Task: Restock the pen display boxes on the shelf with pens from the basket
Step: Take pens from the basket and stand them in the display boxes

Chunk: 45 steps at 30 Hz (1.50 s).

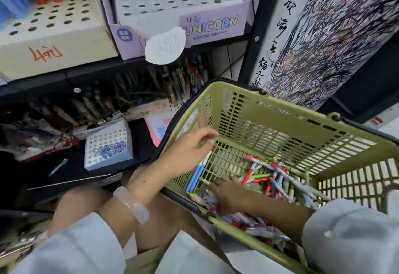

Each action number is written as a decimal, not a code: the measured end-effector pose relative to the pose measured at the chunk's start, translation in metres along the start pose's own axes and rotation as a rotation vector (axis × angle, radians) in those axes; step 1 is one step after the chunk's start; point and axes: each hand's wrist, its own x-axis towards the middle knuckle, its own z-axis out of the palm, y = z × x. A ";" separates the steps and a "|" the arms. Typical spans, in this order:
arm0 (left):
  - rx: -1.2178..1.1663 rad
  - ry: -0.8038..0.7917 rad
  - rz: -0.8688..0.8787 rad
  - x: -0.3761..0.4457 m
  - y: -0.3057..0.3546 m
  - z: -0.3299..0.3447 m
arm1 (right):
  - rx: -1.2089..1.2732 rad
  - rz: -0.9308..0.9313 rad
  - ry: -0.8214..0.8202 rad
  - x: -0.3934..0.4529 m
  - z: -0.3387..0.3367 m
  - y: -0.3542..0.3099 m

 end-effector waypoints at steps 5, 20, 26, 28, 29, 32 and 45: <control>-0.032 -0.002 0.001 -0.003 0.001 -0.001 | 0.089 -0.021 -0.087 0.001 -0.020 0.003; -0.362 -0.078 -0.271 0.000 0.022 0.005 | 1.553 0.087 0.664 -0.052 -0.118 0.037; -0.546 -0.101 -0.229 0.008 0.042 0.025 | 1.845 -0.107 0.782 -0.063 -0.147 0.005; -0.618 -0.008 -0.216 0.010 0.044 0.026 | 1.882 -0.173 0.816 -0.066 -0.155 -0.002; -0.627 0.026 -0.198 0.008 0.046 0.024 | 1.911 -0.197 0.817 -0.068 -0.158 -0.004; -0.591 0.087 -0.129 0.003 0.048 0.017 | 2.004 -0.118 0.783 -0.072 -0.170 -0.009; -0.599 0.318 -0.103 -0.026 0.046 -0.027 | 1.507 -0.165 1.308 -0.083 -0.214 -0.011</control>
